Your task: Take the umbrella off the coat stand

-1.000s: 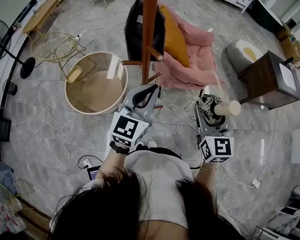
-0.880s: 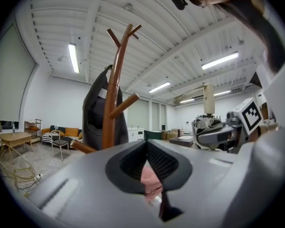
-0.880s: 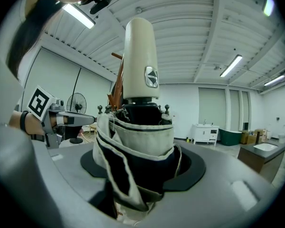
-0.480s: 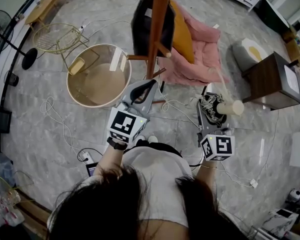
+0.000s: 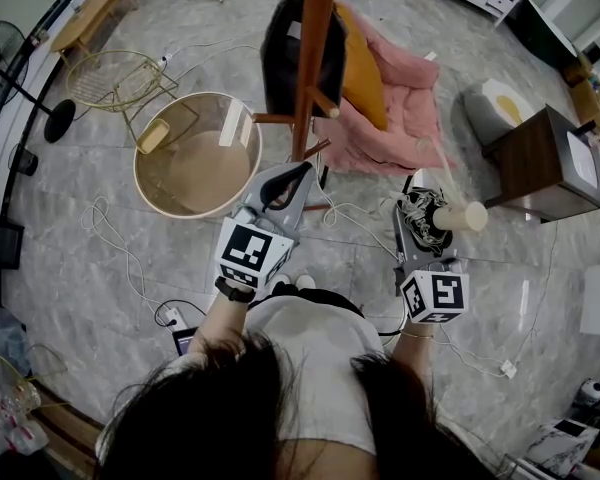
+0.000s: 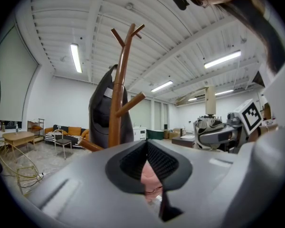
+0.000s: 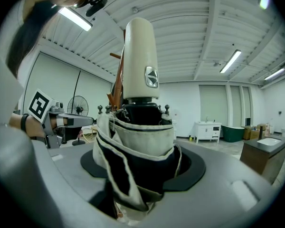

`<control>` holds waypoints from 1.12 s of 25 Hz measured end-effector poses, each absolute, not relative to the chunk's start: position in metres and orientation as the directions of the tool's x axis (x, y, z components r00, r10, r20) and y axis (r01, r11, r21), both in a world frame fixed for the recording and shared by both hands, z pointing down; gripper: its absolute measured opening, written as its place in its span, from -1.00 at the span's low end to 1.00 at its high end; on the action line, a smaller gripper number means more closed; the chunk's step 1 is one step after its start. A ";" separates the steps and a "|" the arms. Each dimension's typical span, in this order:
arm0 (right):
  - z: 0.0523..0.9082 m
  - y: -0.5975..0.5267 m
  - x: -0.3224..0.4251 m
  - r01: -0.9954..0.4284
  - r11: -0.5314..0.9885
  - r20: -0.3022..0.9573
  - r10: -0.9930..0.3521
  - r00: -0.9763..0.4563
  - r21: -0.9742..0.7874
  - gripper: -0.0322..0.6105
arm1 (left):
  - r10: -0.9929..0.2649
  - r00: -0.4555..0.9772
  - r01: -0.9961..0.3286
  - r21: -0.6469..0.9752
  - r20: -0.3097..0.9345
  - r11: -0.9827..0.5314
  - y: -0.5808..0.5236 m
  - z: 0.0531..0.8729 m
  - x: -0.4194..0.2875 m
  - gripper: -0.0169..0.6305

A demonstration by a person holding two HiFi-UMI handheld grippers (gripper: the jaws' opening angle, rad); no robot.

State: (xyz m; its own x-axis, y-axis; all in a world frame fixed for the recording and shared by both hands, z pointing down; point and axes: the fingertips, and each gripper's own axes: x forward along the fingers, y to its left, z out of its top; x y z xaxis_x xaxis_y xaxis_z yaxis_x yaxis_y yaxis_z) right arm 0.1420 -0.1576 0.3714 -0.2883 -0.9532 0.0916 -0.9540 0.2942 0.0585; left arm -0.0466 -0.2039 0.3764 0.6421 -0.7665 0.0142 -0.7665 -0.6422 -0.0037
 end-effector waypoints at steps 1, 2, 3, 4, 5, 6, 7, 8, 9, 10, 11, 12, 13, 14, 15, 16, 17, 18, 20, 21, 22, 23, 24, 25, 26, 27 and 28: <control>0.371 -0.157 0.142 -0.954 0.294 0.090 -0.953 -0.288 0.057 -0.05 | -0.767 0.641 -0.767 -0.004 0.015 -0.641 -0.204 0.377 -0.047 -0.77; 0.371 -0.157 0.143 -0.954 0.294 0.088 -0.953 -0.289 0.055 -0.05 | -0.769 0.640 -0.769 -0.004 0.016 -0.640 -0.203 0.377 -0.047 -0.77; 0.371 -0.157 0.143 -0.954 0.294 0.087 -0.953 -0.289 0.052 -0.05 | -0.770 0.638 -0.770 -0.004 0.016 -0.638 -0.203 0.377 -0.047 -0.77; 0.371 -0.157 0.143 -0.954 0.295 0.085 -0.953 -0.290 0.049 -0.05 | -0.771 0.636 -0.771 -0.004 0.015 -0.637 -0.203 0.376 -0.047 -0.77; 0.370 -0.156 0.144 -0.954 0.295 0.083 -0.953 -0.290 0.046 -0.05 | -0.773 0.635 -0.773 -0.004 0.013 -0.635 -0.203 0.376 -0.047 -0.76; 0.370 -0.156 0.144 -0.955 0.295 0.082 -0.953 -0.290 0.044 -0.05 | -0.774 0.633 -0.774 -0.005 0.012 -0.633 -0.203 0.375 -0.047 -0.76; 0.370 -0.156 0.144 -0.955 0.295 0.081 -0.953 -0.291 0.043 -0.05 | -0.775 0.632 -0.775 -0.006 0.012 -0.632 -0.202 0.375 -0.048 -0.77; 0.370 -0.156 0.144 -0.954 0.296 0.081 -0.953 -0.292 0.041 -0.05 | -0.776 0.630 -0.776 -0.007 0.011 -0.630 -0.202 0.374 -0.048 -0.76; 0.370 -0.156 0.144 -0.954 0.298 0.080 -0.953 -0.294 0.040 -0.05 | -0.778 0.628 -0.778 -0.007 0.010 -0.628 -0.202 0.374 -0.049 -0.77; 0.370 -0.156 0.143 -0.953 0.300 0.080 -0.952 -0.296 0.039 -0.05 | -0.779 0.626 -0.779 -0.008 0.009 -0.626 -0.201 0.373 -0.049 -0.77; 0.370 -0.156 0.143 -0.952 0.302 0.080 -0.951 -0.299 0.038 -0.05 | -0.781 0.625 -0.781 -0.008 0.009 -0.625 -0.201 0.373 -0.050 -0.76; 0.370 -0.156 0.143 -0.952 0.304 0.080 -0.950 -0.301 0.038 -0.05 | -0.782 0.623 -0.782 -0.007 0.009 -0.623 -0.200 0.374 -0.050 -0.77; 0.370 -0.156 0.143 -0.951 0.306 0.081 -0.950 -0.303 0.037 -0.05 | -0.783 0.622 -0.783 -0.007 0.011 -0.622 -0.200 0.374 -0.050 -0.77; 0.371 -0.155 0.143 -0.951 0.308 0.082 -0.949 -0.304 0.037 -0.05 | -0.784 0.621 -0.784 -0.006 0.011 -0.621 -0.199 0.374 -0.050 -0.76; 0.371 -0.155 0.143 -0.950 0.309 0.083 -0.949 -0.305 0.038 -0.05 | -0.785 0.619 -0.785 -0.006 0.012 -0.619 -0.198 0.374 -0.050 -0.76; 0.370 -0.155 0.143 -0.950 0.310 0.084 -0.948 -0.307 0.038 -0.05 | -0.786 0.618 -0.786 -0.006 0.011 -0.618 -0.198 0.374 -0.051 -0.77; 0.370 -0.154 0.143 -0.949 0.312 0.084 -0.948 -0.308 0.039 -0.04 | -0.788 0.616 -0.788 -0.005 0.010 -0.616 -0.198 0.374 -0.051 -0.76; 0.370 -0.154 0.143 -0.949 0.312 0.085 -0.948 -0.308 0.039 -0.05 | -0.789 0.615 -0.789 -0.005 0.010 -0.615 -0.198 0.374 -0.052 -0.76; 0.371 -0.154 0.143 -0.949 0.313 0.087 -0.947 -0.308 0.039 -0.05 | -0.790 0.613 -0.790 -0.005 0.010 -0.613 -0.197 0.374 -0.052 -0.77; 0.372 -0.153 0.143 -0.949 0.313 0.089 -0.947 -0.308 0.040 -0.05 | -0.791 0.612 -0.791 -0.004 0.011 -0.612 -0.197 0.374 -0.053 -0.77; 0.373 -0.153 0.143 -0.949 0.313 0.092 -0.947 -0.308 0.042 -0.05 | -0.791 0.611 -0.791 -0.004 0.011 -0.611 -0.196 0.374 -0.053 -0.77; 0.374 -0.153 0.143 -0.948 0.314 0.095 -0.947 -0.308 0.045 -0.05 | -0.792 0.610 -0.792 -0.003 0.012 -0.611 -0.196 0.375 -0.053 -0.76; 0.375 -0.153 0.143 -0.948 0.314 0.098 -0.946 -0.309 0.047 -0.05 | -0.792 0.610 -0.792 -0.003 0.012 -0.610 -0.196 0.375 -0.053 -0.77; 0.377 -0.153 0.142 -0.948 0.314 0.100 -0.946 -0.309 0.047 -0.05 | -0.793 0.609 -0.793 -0.003 0.013 -0.609 -0.196 0.376 -0.053 -0.77; 0.378 -0.153 0.143 -0.948 0.314 0.102 -0.946 -0.309 0.044 -0.05 | -0.793 0.609 -0.793 -0.003 0.014 -0.609 -0.195 0.376 -0.053 -0.77; 0.378 -0.153 0.143 -0.948 0.314 0.104 -0.945 -0.309 0.040 -0.05 | -0.793 0.609 -0.793 -0.003 0.014 -0.609 -0.195 0.376 -0.053 -0.77; 0.379 -0.153 0.143 -0.949 0.314 0.104 -0.945 -0.309 0.036 -0.05 | -0.794 0.608 -0.794 -0.004 0.014 -0.608 -0.195 0.376 -0.053 -0.77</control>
